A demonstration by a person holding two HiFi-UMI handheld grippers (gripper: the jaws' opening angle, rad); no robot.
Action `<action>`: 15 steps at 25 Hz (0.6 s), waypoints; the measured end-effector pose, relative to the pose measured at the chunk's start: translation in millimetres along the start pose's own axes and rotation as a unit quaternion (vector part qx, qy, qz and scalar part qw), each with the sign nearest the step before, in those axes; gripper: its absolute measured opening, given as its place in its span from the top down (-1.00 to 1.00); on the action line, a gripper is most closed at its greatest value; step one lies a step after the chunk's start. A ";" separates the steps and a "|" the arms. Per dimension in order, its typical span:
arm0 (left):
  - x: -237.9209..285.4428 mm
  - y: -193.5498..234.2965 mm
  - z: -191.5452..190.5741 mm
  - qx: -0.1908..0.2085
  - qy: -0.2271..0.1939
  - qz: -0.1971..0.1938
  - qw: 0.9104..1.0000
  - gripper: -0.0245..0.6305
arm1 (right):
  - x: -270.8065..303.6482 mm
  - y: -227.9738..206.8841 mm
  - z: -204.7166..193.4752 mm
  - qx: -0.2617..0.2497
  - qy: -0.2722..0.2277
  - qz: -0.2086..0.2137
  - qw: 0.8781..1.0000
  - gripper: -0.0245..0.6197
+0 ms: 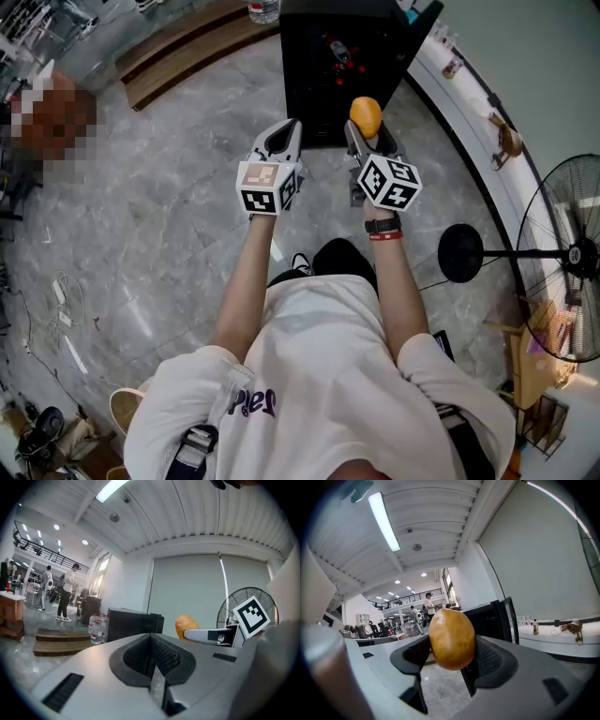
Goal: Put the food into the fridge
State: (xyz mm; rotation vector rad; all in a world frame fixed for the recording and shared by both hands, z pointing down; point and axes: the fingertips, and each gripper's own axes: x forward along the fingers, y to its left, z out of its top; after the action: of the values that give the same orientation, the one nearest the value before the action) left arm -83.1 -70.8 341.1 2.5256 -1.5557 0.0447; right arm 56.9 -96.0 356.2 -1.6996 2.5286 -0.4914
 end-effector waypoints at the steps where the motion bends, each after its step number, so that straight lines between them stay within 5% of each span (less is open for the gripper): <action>1: 5.7 2.4 -0.5 0.002 0.002 -0.001 1.000 0.87 | 6.7 -1.7 -1.1 -0.001 0.003 0.003 1.000 -0.05; 6: 41.3 22.4 -0.9 0.035 0.014 0.005 0.999 0.87 | 56.9 -14.6 -5.9 -0.002 0.029 0.017 0.999 -0.05; 15: 122.5 64.3 -13.5 -0.007 0.014 0.020 1.000 0.87 | 149.6 -42.1 -13.0 -0.013 0.062 0.065 0.996 -0.05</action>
State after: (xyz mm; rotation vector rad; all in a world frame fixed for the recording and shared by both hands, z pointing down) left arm -83.8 -205.0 377.2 2.4731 -1.5902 0.0730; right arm 32.9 -243.7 400.3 -1.5441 2.7211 -0.5727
